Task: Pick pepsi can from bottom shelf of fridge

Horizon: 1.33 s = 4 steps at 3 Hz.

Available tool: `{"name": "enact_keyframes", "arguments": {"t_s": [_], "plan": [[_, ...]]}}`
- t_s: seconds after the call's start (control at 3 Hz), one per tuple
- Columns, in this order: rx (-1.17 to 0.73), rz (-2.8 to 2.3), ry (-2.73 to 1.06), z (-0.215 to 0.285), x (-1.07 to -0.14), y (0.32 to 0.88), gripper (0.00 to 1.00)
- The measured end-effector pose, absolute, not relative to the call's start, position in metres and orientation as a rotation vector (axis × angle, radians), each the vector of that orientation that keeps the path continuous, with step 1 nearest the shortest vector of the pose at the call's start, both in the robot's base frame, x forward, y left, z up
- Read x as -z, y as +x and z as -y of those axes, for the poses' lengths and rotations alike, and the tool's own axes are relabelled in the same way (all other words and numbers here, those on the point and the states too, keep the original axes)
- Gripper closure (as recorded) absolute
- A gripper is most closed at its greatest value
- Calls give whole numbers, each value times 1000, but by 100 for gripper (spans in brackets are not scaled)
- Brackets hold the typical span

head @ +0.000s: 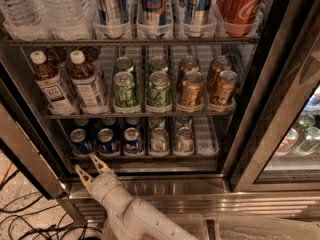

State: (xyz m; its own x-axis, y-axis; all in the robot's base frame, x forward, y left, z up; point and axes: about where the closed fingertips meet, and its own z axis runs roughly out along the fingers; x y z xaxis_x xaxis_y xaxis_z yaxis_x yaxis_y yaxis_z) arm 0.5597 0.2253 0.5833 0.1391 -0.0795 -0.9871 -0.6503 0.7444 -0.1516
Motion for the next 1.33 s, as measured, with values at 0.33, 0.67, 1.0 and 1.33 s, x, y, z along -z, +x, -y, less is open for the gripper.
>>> {"name": "enact_keyframes", "arguments": {"t_s": [0.33,0.67,1.0,1.33], "plan": [[-467,-1381,-674,-233,-587,567,43],[-474,-1378,-686,-238,-590,575,40],[-486,-1377,-686,-243,-594,585,40],[-500,-1377,-671,-247,-598,598,42]]}}
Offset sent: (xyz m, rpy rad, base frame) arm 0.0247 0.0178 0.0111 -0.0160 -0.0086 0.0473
